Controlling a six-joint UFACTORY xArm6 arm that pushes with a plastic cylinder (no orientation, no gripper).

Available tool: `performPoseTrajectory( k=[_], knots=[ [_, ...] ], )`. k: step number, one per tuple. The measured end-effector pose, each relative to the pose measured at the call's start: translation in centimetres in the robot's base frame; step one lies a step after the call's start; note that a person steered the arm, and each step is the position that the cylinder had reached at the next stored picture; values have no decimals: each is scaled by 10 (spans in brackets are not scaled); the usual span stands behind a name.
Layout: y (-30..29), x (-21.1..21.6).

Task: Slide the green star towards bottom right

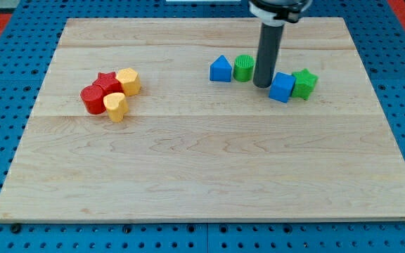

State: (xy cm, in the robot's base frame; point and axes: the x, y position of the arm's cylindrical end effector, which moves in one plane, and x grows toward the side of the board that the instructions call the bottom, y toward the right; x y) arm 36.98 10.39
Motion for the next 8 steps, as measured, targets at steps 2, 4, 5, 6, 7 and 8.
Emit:
performPoseTrajectory(
  k=[2, 4, 5, 6, 7, 8],
  knots=[
    [56, -19],
    [86, 52],
    [98, 38],
    [132, 61],
    [129, 116],
    [112, 136]
  ],
)
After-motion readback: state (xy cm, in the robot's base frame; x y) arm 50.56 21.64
